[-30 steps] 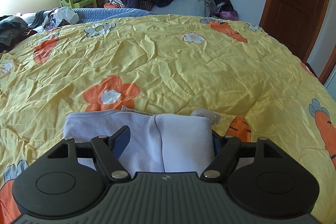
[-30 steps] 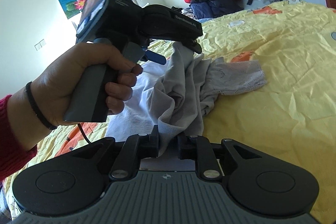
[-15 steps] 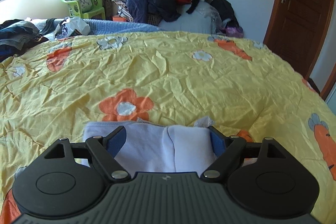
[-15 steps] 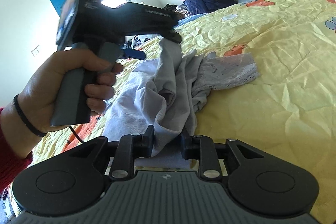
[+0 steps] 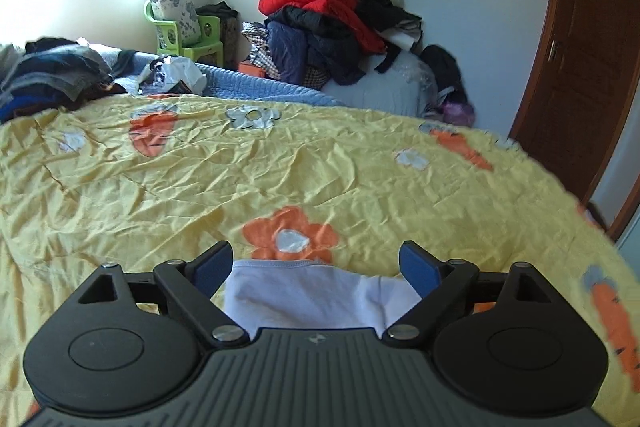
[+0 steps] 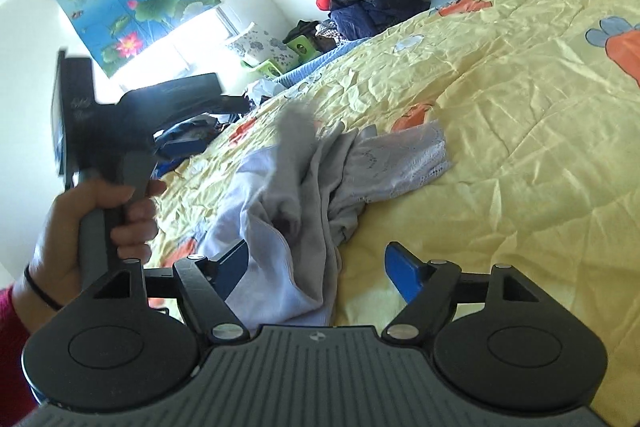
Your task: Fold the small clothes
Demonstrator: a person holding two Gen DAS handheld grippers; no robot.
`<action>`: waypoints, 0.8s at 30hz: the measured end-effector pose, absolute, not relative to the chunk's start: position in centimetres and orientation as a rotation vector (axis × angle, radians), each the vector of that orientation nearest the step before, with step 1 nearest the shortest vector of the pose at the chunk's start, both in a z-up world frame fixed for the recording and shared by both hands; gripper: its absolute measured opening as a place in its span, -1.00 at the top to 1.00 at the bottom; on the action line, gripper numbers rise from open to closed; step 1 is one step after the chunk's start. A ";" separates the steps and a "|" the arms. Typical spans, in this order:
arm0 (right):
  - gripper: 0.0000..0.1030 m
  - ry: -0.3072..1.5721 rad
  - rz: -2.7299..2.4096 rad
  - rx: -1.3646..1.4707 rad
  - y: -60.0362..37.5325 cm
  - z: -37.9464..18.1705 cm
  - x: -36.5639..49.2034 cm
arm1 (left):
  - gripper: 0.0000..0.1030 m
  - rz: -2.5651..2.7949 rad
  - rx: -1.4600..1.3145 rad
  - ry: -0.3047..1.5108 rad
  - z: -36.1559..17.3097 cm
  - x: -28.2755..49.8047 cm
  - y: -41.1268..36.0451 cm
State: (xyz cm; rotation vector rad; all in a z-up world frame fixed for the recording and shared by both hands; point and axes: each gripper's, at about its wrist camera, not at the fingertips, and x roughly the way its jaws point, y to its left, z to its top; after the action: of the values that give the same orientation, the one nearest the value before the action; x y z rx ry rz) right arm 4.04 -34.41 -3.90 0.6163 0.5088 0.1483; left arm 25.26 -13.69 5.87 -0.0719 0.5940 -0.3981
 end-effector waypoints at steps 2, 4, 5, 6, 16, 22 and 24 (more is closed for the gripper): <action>-0.48 0.524 0.149 0.644 -34.6 -4.1 4.7 | -0.77 -0.450 -0.090 0.596 6.5 25.3 -13.9; -0.48 0.536 0.180 0.688 -34.9 -4.4 5.3 | -0.80 -0.463 -0.079 0.599 6.8 25.3 -14.0; -0.48 0.541 0.197 0.714 -35.1 -4.7 5.6 | -0.81 -0.452 -0.077 0.606 6.7 25.3 -13.9; -0.48 0.548 0.205 0.733 -35.3 -4.9 6.0 | -0.81 -0.441 -0.083 0.619 6.4 25.3 -13.5; -0.50 0.569 0.258 0.787 -36.3 -5.6 11.3 | -0.81 -0.479 -0.434 0.899 -1.0 26.4 -4.1; -0.50 0.571 0.266 0.785 -36.2 -5.5 14.7 | -0.81 -0.681 -0.535 0.942 -2.8 26.4 -5.1; -0.50 0.575 0.263 0.768 -36.0 -5.4 15.7 | -0.81 -0.714 -0.532 0.937 -3.1 26.7 -6.0</action>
State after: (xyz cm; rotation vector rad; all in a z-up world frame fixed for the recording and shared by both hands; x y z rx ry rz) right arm 15.74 -35.95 -5.43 0.7682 0.5754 0.2633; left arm 26.67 -5.97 -3.11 -0.5317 0.9365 -0.7139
